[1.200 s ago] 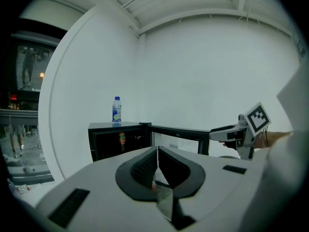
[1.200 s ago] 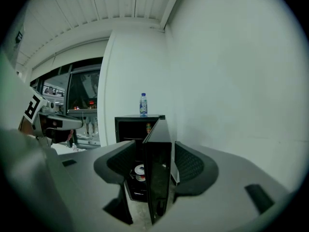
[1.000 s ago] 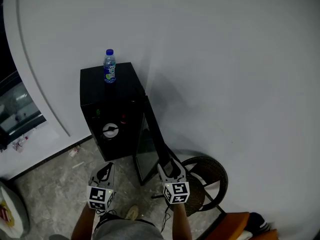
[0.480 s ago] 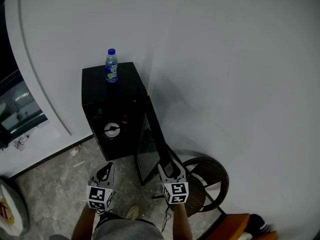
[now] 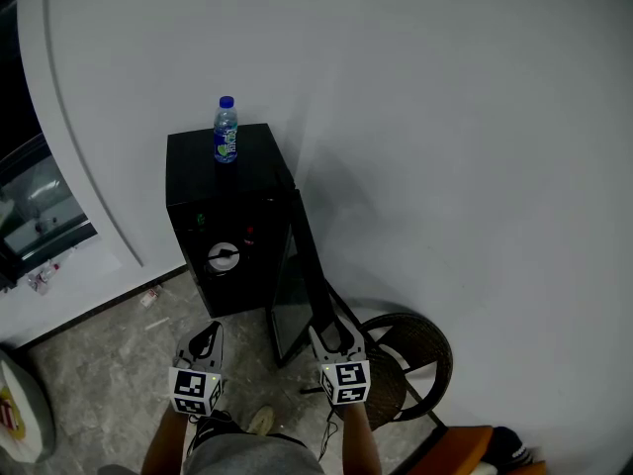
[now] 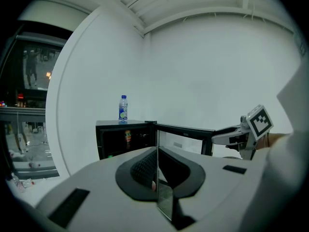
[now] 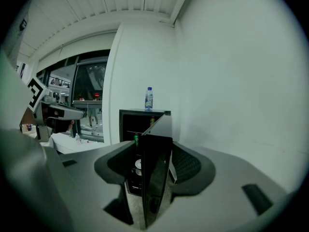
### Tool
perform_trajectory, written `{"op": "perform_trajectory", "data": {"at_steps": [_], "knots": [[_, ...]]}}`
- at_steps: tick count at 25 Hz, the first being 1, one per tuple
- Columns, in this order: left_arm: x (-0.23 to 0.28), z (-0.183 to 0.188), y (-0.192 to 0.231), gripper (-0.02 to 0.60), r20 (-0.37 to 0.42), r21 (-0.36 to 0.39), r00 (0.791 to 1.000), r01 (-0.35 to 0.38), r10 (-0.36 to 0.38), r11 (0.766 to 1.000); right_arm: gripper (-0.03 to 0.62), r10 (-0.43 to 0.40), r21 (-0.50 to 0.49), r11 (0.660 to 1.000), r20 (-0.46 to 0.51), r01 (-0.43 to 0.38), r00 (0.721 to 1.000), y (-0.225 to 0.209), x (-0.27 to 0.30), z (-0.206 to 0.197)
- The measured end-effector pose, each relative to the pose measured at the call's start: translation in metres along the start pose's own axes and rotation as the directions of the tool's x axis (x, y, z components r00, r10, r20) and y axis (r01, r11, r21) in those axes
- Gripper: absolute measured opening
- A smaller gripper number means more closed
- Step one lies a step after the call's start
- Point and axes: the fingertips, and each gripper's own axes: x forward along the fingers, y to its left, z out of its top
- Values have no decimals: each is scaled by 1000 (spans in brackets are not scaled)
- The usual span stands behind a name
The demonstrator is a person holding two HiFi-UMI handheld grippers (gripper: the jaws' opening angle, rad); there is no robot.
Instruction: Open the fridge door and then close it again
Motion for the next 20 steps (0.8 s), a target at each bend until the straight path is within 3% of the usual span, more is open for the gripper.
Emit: {"op": "perform_trajectory", "data": {"at_steps": [20], "knots": [[-21,-15,25,12,-14,-27,998,-63,63,998,233,76,-59,995,17,-75,997,45,11,8]]}}
